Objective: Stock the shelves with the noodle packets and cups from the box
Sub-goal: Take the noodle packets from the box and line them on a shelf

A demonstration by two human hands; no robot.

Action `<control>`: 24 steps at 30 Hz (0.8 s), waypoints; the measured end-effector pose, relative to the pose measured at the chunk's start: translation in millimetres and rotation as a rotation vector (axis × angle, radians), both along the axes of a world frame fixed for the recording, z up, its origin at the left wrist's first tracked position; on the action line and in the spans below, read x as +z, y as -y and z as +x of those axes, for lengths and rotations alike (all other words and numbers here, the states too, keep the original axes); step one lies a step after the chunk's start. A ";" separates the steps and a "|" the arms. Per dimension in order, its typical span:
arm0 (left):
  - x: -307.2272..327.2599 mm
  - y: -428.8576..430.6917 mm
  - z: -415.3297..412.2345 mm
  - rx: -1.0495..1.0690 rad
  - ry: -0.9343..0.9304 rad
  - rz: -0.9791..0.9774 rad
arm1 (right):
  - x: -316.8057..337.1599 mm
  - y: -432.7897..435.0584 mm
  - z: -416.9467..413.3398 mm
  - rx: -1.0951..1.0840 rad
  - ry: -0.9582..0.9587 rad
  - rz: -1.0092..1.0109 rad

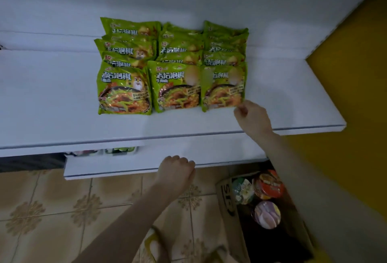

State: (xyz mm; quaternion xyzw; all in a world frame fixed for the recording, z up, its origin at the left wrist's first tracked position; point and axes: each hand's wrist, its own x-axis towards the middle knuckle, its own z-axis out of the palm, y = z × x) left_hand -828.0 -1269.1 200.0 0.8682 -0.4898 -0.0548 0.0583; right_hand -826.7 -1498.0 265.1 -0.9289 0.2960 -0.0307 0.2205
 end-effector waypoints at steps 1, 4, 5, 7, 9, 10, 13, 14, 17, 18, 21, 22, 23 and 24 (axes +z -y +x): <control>-2.5 13.6 -13.5 -0.028 -0.002 0.009 | -1.6 15.2 -20.8 -0.039 -0.023 0.015; -1.0 53.2 -53.8 -0.055 -0.026 0.051 | -6.8 58.6 -80.6 -0.137 -0.070 0.077; -3.2 65.2 -66.7 -0.078 -0.027 0.044 | -8.9 70.9 -100.6 -0.170 -0.079 0.107; -5.5 88.3 -91.9 -0.116 -0.061 0.028 | -13.5 94.8 -141.2 -0.225 -0.090 0.141; -19.7 110.9 -116.1 -0.158 -0.094 0.017 | -20.9 117.6 -181.7 -0.268 -0.096 0.147; -21.6 122.6 -128.6 -0.169 -0.115 0.047 | -25.4 127.8 -200.9 -0.294 -0.105 0.154; -23.6 152.1 -168.2 -0.209 -0.159 0.188 | -38.4 154.8 -255.7 -0.390 -0.131 0.161; -26.9 161.2 -178.9 -0.224 -0.144 0.226 | -42.6 161.9 -272.4 -0.423 -0.131 0.171; -27.9 180.7 -201.6 -0.282 -0.154 0.322 | -54.6 175.3 -318.5 -0.517 -0.137 0.219; -29.1 186.6 -208.5 -0.328 -0.183 0.314 | -59.9 178.4 -332.2 -0.542 -0.147 0.231; -40.2 199.8 -223.4 -0.385 -0.144 0.325 | -77.9 182.4 -364.7 -0.591 -0.178 0.269; -48.6 201.7 -226.9 -0.401 -0.141 0.367 | -84.5 182.3 -373.0 -0.612 -0.194 0.279; -59.9 203.3 -229.6 -0.418 -0.152 0.383 | -91.1 181.8 -380.3 -0.631 -0.208 0.285; -66.6 206.7 -231.7 -0.441 -0.151 0.402 | -98.1 180.9 -386.5 -0.651 -0.217 0.289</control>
